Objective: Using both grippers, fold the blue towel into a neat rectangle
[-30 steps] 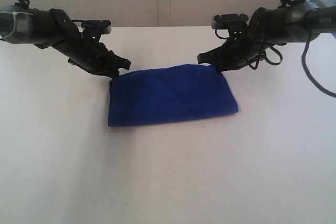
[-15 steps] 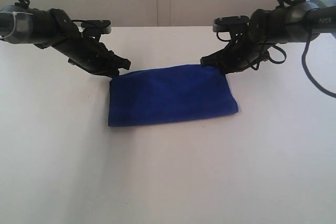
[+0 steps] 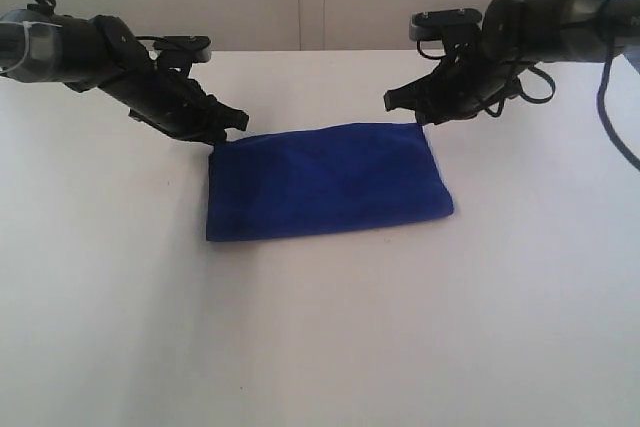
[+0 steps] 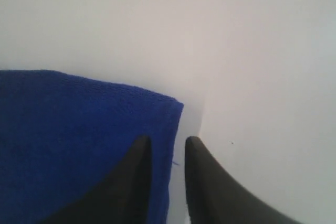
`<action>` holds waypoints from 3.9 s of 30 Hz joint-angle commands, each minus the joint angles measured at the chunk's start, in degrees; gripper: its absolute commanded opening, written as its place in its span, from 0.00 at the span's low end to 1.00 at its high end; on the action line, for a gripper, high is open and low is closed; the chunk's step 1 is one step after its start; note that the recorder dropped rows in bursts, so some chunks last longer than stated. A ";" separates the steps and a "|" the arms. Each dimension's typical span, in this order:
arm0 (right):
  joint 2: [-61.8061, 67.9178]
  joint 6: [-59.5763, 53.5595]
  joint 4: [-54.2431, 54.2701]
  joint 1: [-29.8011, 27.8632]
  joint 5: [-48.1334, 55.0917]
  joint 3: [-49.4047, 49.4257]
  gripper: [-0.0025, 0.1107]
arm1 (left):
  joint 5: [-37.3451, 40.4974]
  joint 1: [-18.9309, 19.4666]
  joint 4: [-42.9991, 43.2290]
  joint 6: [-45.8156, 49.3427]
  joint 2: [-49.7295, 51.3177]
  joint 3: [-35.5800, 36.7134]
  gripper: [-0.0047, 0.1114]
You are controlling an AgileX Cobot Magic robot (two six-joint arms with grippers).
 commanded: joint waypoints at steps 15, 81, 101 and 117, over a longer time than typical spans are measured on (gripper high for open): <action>-4.96 -7.75 2.28 1.36 15.60 2.48 0.02 | 3.88 1.97 3.09 0.19 -4.59 0.28 0.38; 2.44 -1.57 -3.07 2.53 1.96 3.86 0.02 | 6.28 -3.29 -4.05 12.44 1.70 1.32 0.04; 2.24 -2.16 1.00 3.86 -7.75 -1.62 0.02 | -2.51 -3.29 -6.43 12.64 -0.83 0.97 0.04; 8.93 -2.16 0.29 1.95 -7.29 -2.42 0.02 | -3.13 -3.18 -6.18 12.88 3.18 0.97 0.04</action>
